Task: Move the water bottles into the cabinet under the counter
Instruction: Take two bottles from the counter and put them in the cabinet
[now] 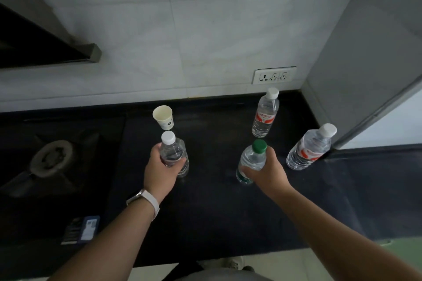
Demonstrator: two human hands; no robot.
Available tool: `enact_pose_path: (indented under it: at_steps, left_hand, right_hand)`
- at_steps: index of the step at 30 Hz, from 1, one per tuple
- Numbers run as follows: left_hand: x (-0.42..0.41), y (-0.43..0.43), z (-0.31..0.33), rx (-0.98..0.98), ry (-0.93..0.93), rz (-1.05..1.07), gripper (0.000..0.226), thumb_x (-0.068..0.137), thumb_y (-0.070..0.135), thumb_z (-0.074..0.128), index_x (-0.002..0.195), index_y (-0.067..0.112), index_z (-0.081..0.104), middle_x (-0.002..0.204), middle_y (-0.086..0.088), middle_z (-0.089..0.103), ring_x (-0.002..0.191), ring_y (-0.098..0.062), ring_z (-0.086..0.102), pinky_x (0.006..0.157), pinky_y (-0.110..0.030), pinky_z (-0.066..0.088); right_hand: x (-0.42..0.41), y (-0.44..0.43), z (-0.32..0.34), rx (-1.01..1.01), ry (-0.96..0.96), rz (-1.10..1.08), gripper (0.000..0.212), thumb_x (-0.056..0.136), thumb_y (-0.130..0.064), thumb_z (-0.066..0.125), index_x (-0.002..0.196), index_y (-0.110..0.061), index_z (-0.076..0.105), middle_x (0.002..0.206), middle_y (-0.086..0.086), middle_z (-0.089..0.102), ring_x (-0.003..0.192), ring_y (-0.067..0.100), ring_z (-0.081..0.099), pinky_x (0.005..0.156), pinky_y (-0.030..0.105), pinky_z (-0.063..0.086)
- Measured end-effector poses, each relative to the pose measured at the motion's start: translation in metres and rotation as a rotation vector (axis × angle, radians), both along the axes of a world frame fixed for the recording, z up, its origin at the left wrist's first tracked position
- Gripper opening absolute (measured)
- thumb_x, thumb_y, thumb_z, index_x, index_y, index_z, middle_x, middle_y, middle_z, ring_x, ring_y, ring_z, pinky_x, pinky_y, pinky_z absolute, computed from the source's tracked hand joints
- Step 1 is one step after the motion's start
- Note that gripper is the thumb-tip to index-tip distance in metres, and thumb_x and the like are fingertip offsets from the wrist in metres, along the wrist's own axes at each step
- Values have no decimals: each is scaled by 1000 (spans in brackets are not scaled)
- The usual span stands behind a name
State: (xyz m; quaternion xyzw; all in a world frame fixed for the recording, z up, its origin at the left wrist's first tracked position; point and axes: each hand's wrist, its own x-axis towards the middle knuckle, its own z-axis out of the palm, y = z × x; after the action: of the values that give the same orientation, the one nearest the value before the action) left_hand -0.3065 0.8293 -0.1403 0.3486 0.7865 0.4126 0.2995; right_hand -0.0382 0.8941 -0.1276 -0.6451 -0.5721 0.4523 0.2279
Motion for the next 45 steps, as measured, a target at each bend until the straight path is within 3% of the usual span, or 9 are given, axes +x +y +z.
enact_pose_path:
  at_steps: [4, 11, 17, 27, 31, 34, 37, 40, 45]
  left_hand:
    - [-2, -1, 0, 14, 1, -10, 59, 80, 25, 84, 128, 28, 50, 100, 21, 59, 96, -9, 60, 84, -26, 45]
    - [-7, -12, -1, 22, -2, -48, 58, 78, 26, 84, 127, 32, 53, 100, 21, 62, 97, -6, 63, 85, -26, 49]
    - [-7, -37, 4, 38, -20, -17, 58, 76, 27, 86, 125, 33, 55, 104, 18, 66, 97, 0, 63, 85, -25, 51]
    - [3, -107, 30, 96, -5, 295, 60, 70, 30, 89, 122, 36, 58, 103, 24, 67, 99, 2, 64, 94, -30, 53]
    - [15, -149, 35, 114, 3, 458, 67, 63, 40, 87, 123, 35, 60, 108, 17, 71, 102, -6, 68, 97, -38, 54]
    - [29, -187, 36, 125, 22, 594, 61, 71, 24, 88, 125, 32, 61, 107, 16, 72, 98, -3, 68, 93, -30, 54]
    - [42, -227, 37, 102, 59, 708, 54, 74, 23, 87, 118, 38, 60, 102, 20, 70, 89, 10, 65, 76, -8, 47]
    - [53, -270, 40, 86, 95, 822, 50, 74, 24, 87, 110, 44, 57, 98, 25, 69, 85, 17, 62, 71, -7, 43]
    - [58, -341, 49, 59, 134, 967, 56, 75, 23, 87, 122, 31, 58, 100, 20, 66, 80, 24, 56, 66, 4, 38]
  right_hand:
    - [-5, -2, 4, 14, -22, -36, 65, 73, -28, 83, 126, -28, 47, 102, -14, 61, 89, 5, 60, 74, 26, 47]
    - [-17, -9, 5, 37, -51, -44, 67, 71, -33, 84, 128, -28, 48, 107, -10, 62, 99, 16, 62, 89, 42, 54]
    - [-41, -13, 16, 91, 0, 49, 63, 70, -31, 84, 123, -29, 51, 103, -12, 64, 96, 10, 63, 87, 38, 54]
    - [-75, -21, 42, 65, 132, 387, 54, 74, -30, 82, 119, -28, 52, 102, -10, 65, 94, 8, 64, 78, 30, 55]
    - [-89, -35, 52, 33, 196, 557, 50, 76, -28, 81, 117, -31, 52, 101, -11, 65, 91, 4, 64, 70, 19, 49]
    - [-102, -55, 55, 8, 239, 683, 50, 76, -27, 82, 116, -31, 53, 101, -11, 65, 92, 4, 64, 73, 21, 50]
    - [-120, -82, 52, -24, 262, 828, 52, 73, -28, 83, 116, -33, 53, 102, -11, 65, 95, 6, 64, 79, 26, 53]
    - [-136, -116, 47, -42, 268, 941, 57, 66, -34, 83, 115, -36, 55, 103, -11, 67, 96, 7, 66, 87, 39, 56]
    - [-160, -180, 54, -61, 257, 1109, 58, 56, -43, 80, 109, -39, 56, 99, -12, 67, 92, 6, 65, 88, 42, 56]
